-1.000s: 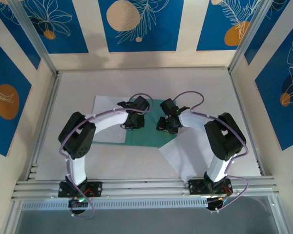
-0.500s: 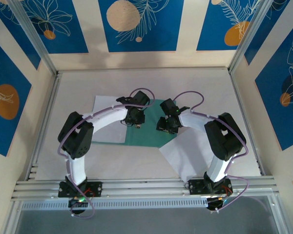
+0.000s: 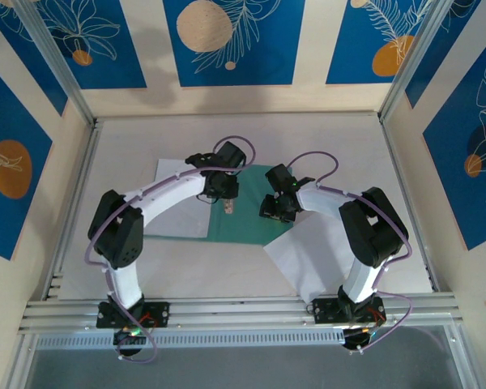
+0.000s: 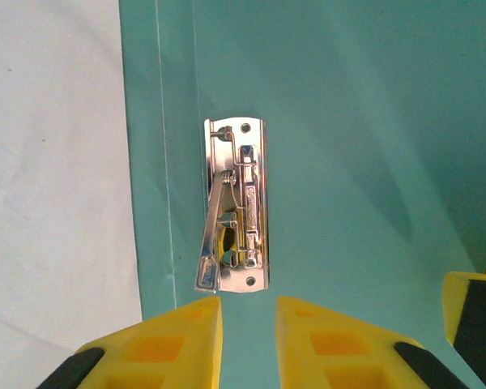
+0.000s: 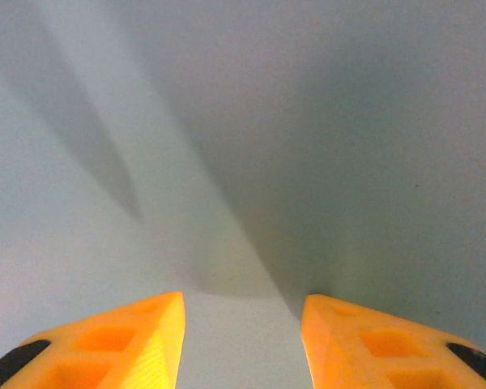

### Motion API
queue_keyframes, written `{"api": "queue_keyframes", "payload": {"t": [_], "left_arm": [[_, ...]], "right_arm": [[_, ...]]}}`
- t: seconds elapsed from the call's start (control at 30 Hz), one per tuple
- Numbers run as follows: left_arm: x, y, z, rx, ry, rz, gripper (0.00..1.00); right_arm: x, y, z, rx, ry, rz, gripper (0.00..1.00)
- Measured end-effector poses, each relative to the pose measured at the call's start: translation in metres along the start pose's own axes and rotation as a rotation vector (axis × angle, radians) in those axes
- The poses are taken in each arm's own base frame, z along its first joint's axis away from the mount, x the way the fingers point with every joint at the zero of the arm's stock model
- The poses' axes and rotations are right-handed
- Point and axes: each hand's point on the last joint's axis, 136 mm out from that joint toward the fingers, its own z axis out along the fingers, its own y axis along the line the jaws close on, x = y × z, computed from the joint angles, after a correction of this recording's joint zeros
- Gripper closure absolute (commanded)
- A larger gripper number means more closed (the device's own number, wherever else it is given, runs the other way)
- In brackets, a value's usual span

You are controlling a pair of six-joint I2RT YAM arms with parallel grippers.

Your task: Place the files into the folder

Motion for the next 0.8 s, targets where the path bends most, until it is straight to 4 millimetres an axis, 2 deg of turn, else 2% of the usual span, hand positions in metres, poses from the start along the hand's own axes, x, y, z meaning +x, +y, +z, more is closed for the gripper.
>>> {"api": "queue_keyframes", "payload": {"t": [0.07, 0.13, 0.27, 0.4, 0.8], "left_arm": [[0.004, 0.004, -0.003, -0.001, 0.001, 0.005, 0.77], [0.013, 0.009, -0.001, -0.009, 0.012, 0.010, 0.83], [0.035, 0.022, 0.014, -0.040, 0.059, 0.020, 0.90], [0.051, 0.033, 0.025, -0.065, 0.095, 0.020, 0.90], [0.053, 0.038, 0.053, -0.078, 0.124, 0.004, 0.91]], "right_arm": [[0.000, 0.000, 0.000, 0.001, -0.001, 0.000, 0.55], [0.000, 0.000, 0.000, 0.001, -0.001, 0.000, 0.55], [0.000, 0.000, 0.000, 0.001, -0.002, -0.001, 0.55], [0.000, 0.000, -0.001, 0.000, -0.003, -0.001, 0.55], [-0.001, -0.001, -0.001, 0.002, -0.005, -0.004, 0.55]]}}
